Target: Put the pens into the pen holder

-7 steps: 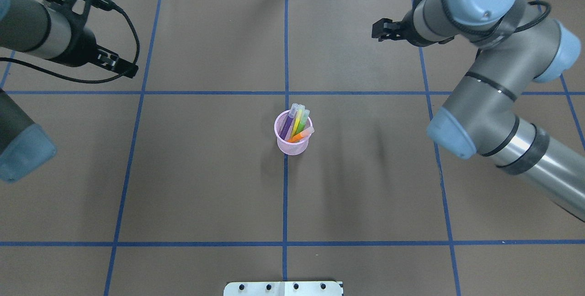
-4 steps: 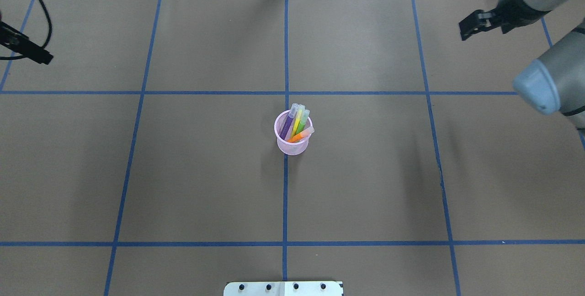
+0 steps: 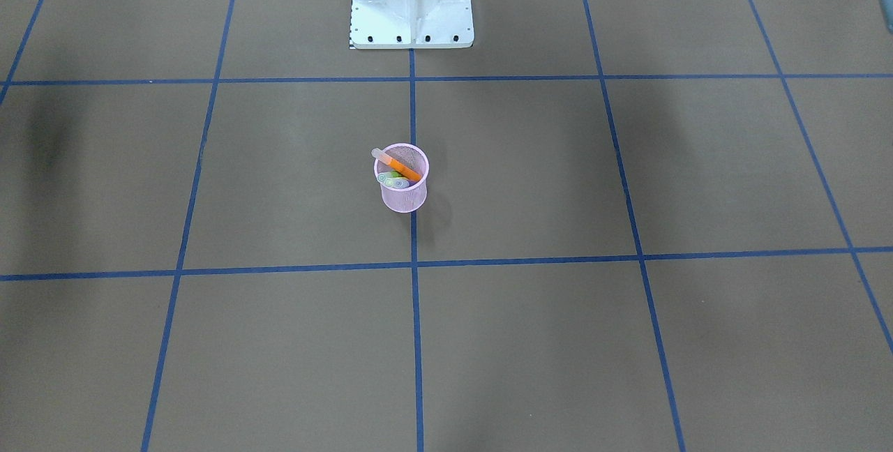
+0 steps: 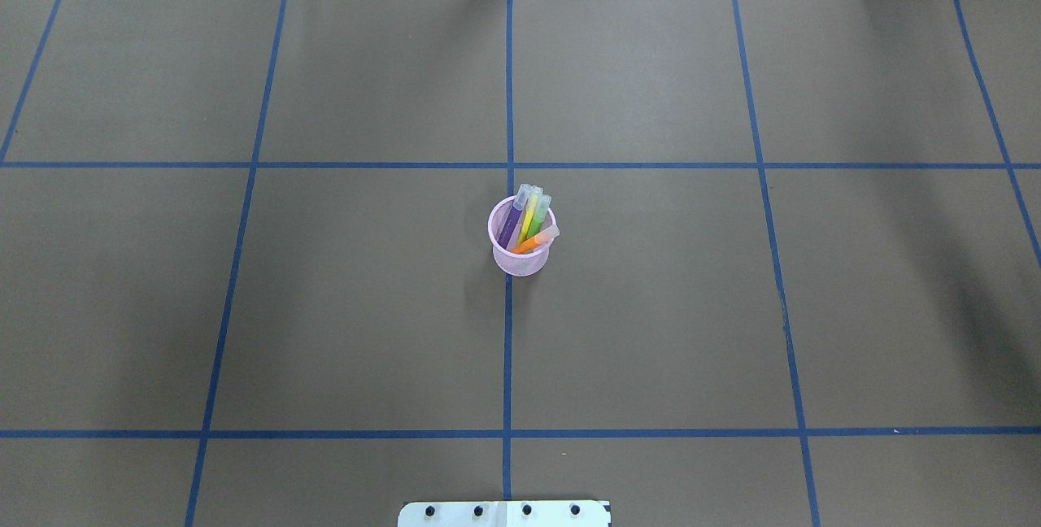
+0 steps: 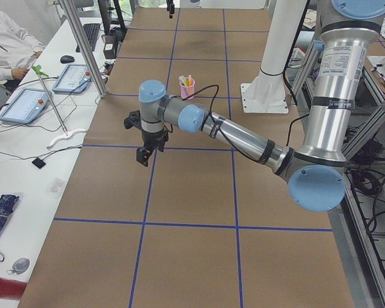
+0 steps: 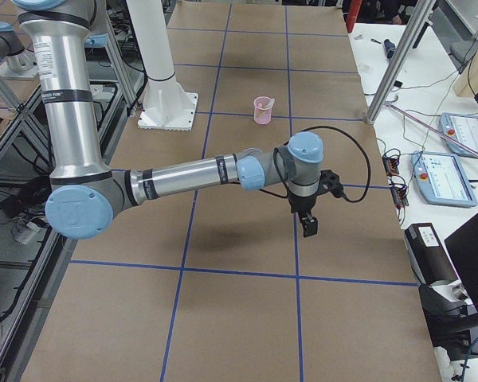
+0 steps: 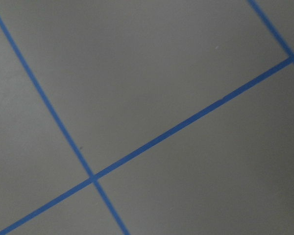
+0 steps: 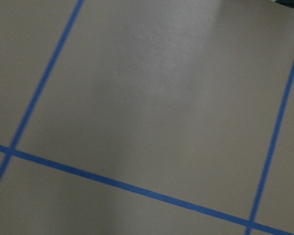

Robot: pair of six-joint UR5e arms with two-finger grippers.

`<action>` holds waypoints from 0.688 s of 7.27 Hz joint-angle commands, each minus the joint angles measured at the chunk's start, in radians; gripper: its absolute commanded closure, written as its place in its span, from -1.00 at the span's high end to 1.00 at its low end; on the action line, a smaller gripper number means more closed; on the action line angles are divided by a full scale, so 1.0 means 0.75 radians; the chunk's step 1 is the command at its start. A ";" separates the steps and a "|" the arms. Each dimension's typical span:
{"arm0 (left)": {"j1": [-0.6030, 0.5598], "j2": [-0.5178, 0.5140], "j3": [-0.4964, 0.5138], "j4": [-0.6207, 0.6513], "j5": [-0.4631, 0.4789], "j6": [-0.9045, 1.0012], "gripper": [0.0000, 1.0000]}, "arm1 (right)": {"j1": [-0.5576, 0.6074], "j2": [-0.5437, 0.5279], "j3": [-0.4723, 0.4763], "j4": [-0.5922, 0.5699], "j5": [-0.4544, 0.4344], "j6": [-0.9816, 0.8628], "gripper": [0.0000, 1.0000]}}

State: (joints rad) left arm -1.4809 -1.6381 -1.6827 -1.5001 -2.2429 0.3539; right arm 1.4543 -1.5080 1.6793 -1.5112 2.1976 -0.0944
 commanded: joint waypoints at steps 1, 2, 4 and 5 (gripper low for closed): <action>-0.117 0.116 0.100 -0.073 -0.006 0.027 0.99 | 0.108 -0.139 -0.028 0.010 -0.009 -0.062 0.98; -0.138 0.133 0.096 -0.072 -0.012 -0.131 0.99 | 0.112 -0.147 -0.030 0.010 0.003 -0.048 0.98; -0.146 0.180 0.061 -0.110 -0.067 -0.469 0.99 | 0.112 -0.141 -0.034 0.008 0.003 -0.042 0.98; -0.146 0.186 0.041 -0.109 -0.098 -0.468 0.99 | 0.112 -0.143 -0.034 0.010 0.001 -0.044 0.98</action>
State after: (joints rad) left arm -1.5884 -1.5085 -1.6347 -1.5757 -2.2871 0.0507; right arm 1.5377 -1.6137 1.6547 -1.5044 2.1990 -0.1271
